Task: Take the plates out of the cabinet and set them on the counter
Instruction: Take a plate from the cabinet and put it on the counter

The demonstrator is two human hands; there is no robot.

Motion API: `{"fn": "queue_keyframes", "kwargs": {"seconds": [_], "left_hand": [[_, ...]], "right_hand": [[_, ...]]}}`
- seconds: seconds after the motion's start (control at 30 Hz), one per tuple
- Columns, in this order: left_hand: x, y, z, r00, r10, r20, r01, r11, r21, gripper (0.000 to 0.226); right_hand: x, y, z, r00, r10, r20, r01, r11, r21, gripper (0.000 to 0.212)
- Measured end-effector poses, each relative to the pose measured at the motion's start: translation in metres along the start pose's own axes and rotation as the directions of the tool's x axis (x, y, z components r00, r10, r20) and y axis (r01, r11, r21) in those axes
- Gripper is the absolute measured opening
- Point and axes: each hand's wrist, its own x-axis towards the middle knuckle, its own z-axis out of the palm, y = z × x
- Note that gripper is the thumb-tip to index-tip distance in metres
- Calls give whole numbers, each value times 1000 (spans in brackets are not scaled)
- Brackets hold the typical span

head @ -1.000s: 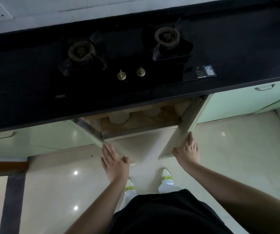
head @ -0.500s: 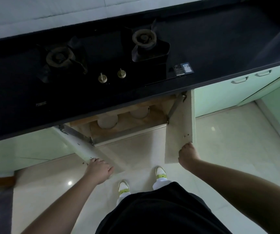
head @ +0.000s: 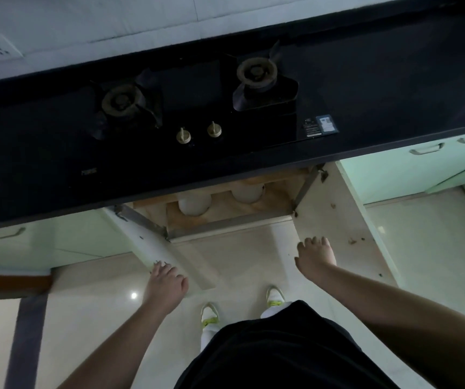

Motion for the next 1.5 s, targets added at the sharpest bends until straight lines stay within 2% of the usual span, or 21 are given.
{"fn": "queue_keyframes", "kwargs": {"seconds": [0.23, 0.37, 0.5, 0.77, 1.03, 1.27, 1.5], "left_hand": [[-12, -23, 3, 994, 32, 109, -33, 999, 8, 52], [-36, -44, 19, 993, 69, 93, -70, 998, 8, 52], [-63, -65, 35, 994, 48, 96, -50, 998, 23, 50], [-99, -119, 64, 992, -53, 112, 54, 999, -8, 42], [-107, -158, 86, 986, -117, 122, 119, 993, -12, 45], [-98, -153, 83, 995, -89, 51, 90, 995, -35, 46], [-68, -135, 40, 987, -57, -149, 33, 986, -163, 42]], "right_hand": [[4, -70, -52, 952, -177, -248, 208, 973, 102, 50], [-5, -119, -74, 922, -218, -321, 268, 956, 120, 55], [-19, -163, -91, 884, -268, -383, 327, 940, 97, 53], [-40, -219, -112, 851, -294, -435, 349, 936, 49, 55], [-56, -240, -121, 854, -271, -445, 312, 950, 22, 60], [-63, -237, -126, 845, -224, -486, 294, 953, 71, 63], [-63, -231, -131, 844, -182, -504, 283, 950, 132, 60]]}}
